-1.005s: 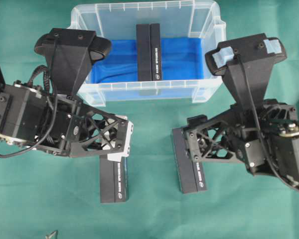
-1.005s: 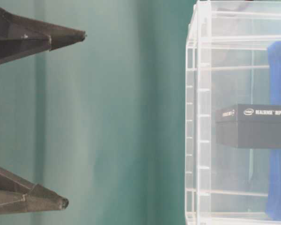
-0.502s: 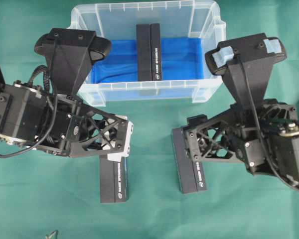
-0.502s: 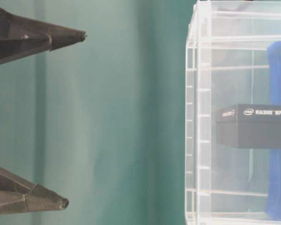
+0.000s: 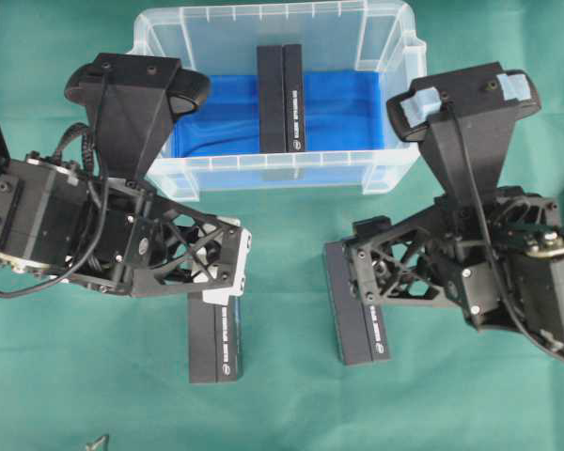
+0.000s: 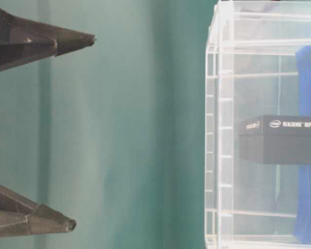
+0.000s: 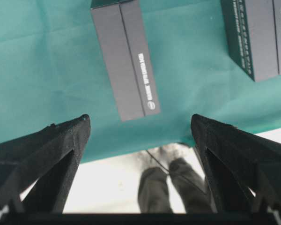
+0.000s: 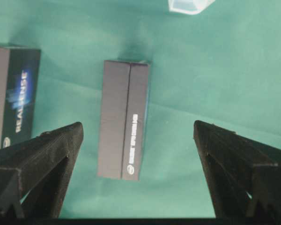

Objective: Take the box out of the case with both arms.
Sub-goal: 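Raise both open grippers away from the placed boxes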

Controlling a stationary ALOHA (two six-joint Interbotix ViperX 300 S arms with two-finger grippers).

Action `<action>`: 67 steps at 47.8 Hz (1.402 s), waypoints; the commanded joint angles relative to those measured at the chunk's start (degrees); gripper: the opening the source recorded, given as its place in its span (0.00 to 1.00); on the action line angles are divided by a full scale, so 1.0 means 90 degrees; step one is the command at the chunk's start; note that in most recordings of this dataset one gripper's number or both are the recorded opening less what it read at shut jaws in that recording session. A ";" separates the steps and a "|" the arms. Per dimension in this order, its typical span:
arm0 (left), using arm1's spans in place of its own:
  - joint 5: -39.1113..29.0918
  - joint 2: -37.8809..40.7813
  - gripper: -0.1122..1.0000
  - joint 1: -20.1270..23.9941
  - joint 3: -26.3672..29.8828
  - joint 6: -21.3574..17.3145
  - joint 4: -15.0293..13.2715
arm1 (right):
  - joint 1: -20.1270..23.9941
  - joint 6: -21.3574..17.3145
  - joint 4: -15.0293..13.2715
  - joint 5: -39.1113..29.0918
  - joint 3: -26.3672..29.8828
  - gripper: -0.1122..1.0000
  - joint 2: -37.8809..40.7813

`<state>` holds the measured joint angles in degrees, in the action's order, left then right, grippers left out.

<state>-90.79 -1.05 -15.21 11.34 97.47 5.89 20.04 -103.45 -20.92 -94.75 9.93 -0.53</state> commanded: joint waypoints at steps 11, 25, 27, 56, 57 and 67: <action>-0.0020 -0.0166 0.90 0.0010 0.0020 -0.0010 -0.0010 | 0.0000 0.0000 0.0020 -0.0029 0.0098 0.94 -0.0264; -0.0020 -0.0645 0.90 -0.0078 -0.0498 0.0059 -0.0020 | 0.0020 -0.0049 0.0254 -0.0078 -0.0566 0.92 -0.0908; -0.0020 -0.0732 0.90 -0.0107 -0.0615 0.0068 -0.0020 | 0.0020 -0.0068 0.0273 -0.0078 -0.0703 0.92 -0.1035; -0.0020 -0.2549 0.90 -0.0723 -0.2627 0.1191 -0.0098 | 0.0234 -0.0430 0.0518 -0.0645 -0.2344 0.91 -0.2783; -0.0020 -0.2568 0.90 -0.0732 -0.2646 0.1221 -0.0098 | 0.0225 -0.0430 0.0518 -0.0625 -0.2354 0.91 -0.2783; -0.0029 -0.2578 0.90 -0.0742 -0.2686 0.1240 -0.0078 | 0.0234 -0.0430 0.0527 -0.0586 -0.2402 0.91 -0.2754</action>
<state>-91.05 -23.73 -21.62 -13.36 108.46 4.92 21.80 -107.23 -16.17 -100.28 -12.13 -24.87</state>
